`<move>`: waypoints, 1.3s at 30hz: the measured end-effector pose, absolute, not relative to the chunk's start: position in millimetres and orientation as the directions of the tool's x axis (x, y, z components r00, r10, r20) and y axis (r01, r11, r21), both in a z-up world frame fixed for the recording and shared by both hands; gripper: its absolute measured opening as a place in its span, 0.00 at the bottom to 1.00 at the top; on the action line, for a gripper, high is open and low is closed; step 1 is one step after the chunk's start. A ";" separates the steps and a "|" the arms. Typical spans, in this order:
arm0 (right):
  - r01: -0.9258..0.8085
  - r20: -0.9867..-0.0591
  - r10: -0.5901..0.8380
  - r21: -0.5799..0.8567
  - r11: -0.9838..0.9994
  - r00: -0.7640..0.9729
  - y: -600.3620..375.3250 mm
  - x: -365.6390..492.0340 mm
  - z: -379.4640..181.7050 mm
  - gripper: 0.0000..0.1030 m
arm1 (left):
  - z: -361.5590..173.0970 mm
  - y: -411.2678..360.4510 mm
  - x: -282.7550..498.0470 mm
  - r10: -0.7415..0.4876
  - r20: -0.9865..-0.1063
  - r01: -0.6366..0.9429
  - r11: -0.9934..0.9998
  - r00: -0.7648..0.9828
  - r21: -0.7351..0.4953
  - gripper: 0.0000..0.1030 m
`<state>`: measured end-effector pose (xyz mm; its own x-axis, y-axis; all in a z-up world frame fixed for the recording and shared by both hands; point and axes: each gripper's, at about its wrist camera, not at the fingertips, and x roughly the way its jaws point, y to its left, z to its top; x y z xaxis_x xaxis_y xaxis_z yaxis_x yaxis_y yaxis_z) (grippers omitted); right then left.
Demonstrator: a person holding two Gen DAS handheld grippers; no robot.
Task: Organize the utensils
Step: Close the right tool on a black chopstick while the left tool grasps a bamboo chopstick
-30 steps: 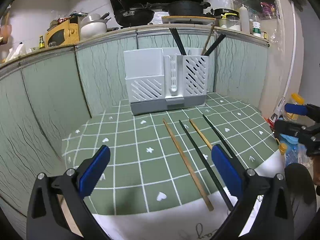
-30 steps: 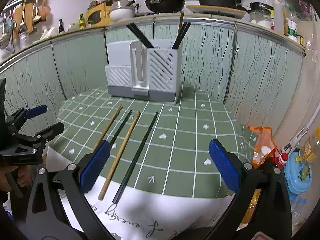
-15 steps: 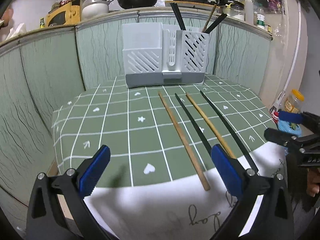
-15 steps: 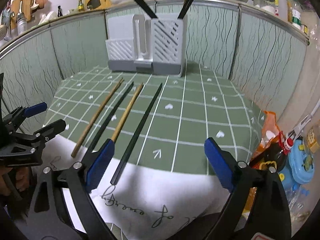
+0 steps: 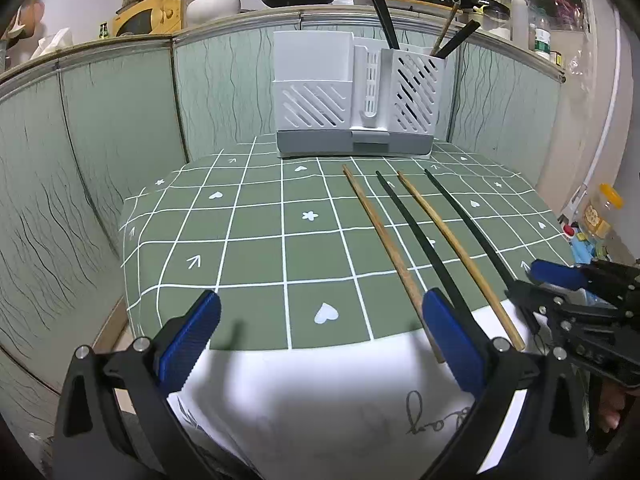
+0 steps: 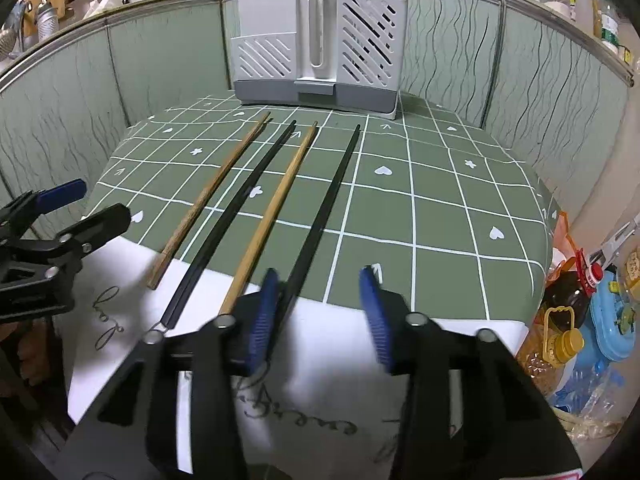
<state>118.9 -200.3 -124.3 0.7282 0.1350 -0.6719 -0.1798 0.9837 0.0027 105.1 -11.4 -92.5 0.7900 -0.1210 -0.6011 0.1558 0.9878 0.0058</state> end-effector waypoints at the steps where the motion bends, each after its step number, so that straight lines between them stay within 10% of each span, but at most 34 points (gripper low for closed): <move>1: -0.167 -0.671 0.127 0.006 0.986 0.730 -200.4 119.6 -125.6 0.20 | -92.3 -11.7 104.1 -0.121 -0.601 0.157 0.988 0.790 0.007 0.96; 5: -0.117 -0.668 0.108 0.031 0.993 0.737 -204.8 120.9 -128.5 0.07 | -92.8 -15.2 103.1 -0.131 -0.603 0.173 0.985 0.787 0.012 0.93; 18: -0.043 -0.685 0.066 0.051 0.998 0.726 -227.2 119.8 -126.7 0.06 | -101.9 -40.7 114.5 -0.171 -0.651 0.229 0.973 0.740 0.004 0.70; 27: -0.029 -0.686 0.042 0.030 0.999 0.727 -230.2 116.3 -126.9 0.06 | -110.3 -59.6 123.7 -0.171 -0.685 0.253 0.967 0.708 0.020 0.37; 31: -0.028 -0.684 0.040 0.029 0.999 0.728 -230.1 116.9 -127.0 0.06 | -111.2 -58.5 124.0 -0.135 -0.676 0.219 0.975 0.725 0.040 0.08; 39: -0.028 -0.681 0.067 0.068 0.997 0.729 -235.5 117.5 -127.0 0.06 | -109.2 -47.0 126.7 -0.192 -0.675 0.228 0.973 0.712 -0.036 0.08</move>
<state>117.5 -235.5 -127.0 0.7294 0.0671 -0.6808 -0.0280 0.9973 0.0683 126.7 -47.0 -109.2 0.7123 -0.1924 -0.6750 0.2285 0.9729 -0.0361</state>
